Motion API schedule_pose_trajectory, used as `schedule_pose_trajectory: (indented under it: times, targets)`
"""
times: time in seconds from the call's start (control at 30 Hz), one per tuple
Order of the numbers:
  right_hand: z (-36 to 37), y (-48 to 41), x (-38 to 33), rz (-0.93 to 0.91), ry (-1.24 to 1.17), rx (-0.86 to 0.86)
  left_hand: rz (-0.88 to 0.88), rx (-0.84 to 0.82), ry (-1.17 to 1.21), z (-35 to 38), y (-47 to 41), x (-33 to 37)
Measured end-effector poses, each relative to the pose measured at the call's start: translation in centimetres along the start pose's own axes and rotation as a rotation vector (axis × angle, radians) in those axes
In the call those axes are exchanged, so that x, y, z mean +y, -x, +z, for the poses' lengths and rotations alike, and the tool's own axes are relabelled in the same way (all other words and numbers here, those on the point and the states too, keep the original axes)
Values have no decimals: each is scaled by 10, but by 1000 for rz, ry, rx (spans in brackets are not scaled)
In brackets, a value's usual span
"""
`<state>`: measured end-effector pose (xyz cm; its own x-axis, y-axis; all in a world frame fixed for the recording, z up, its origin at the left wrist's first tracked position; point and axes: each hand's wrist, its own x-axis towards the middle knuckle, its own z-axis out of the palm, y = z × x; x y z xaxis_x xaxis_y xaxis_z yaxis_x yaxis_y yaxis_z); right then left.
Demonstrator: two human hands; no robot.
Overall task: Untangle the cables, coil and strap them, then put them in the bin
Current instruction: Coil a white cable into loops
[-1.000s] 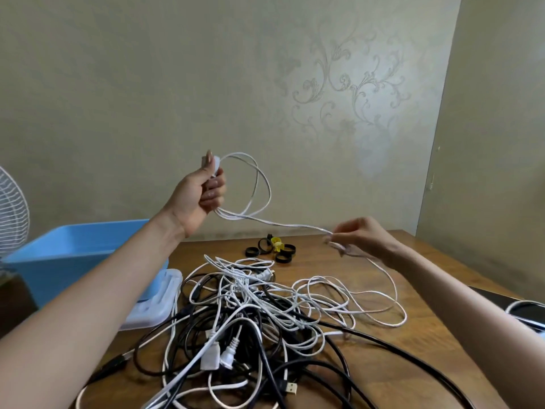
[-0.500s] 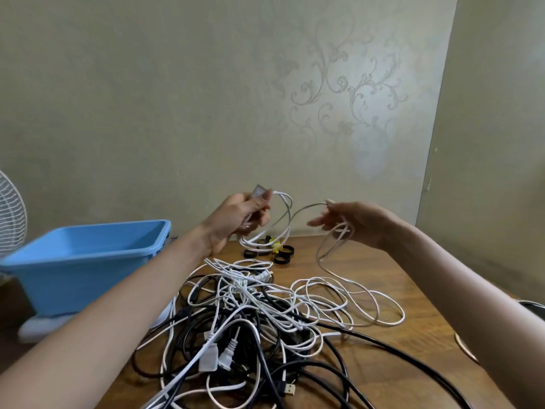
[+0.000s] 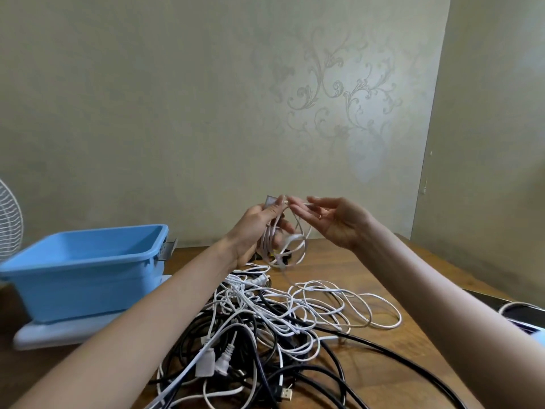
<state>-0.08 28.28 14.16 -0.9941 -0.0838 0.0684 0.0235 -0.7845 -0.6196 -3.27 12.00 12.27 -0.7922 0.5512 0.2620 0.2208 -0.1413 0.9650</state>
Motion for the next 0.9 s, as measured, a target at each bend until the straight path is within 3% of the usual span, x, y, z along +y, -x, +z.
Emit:
schedule_pose_trajectory:
  times: [0.2, 0.33, 0.5, 0.6, 0.7, 0.73, 0.8, 0.9]
  targets:
    - [-4, 2, -6, -145, 326, 84, -159, -95, 105, -19, -1, -3]
    - [-12, 17, 19, -311, 1022, 69, -23, -44, 463, -27, -9, 0]
    - [-18, 26, 50, -529, 1604, -205, 99, 46, 550, -31, -14, 3]
    - [-27, 24, 40, -429, 1711, -307, 120, 60, 541, -41, -14, 5]
    - [-36, 26, 25, -348, 2065, -360, 105, 83, 501, -59, -15, 4]
    - [-38, 29, 20, -265, 2116, -385, 94, 90, 480, -64, -14, 3]
    - [-36, 37, 10, -109, 1993, -415, 73, 94, 446, -74, -12, 1]
    - [-34, 45, -5, -128, 1663, -312, 30, 62, 518, -83, -9, -4]
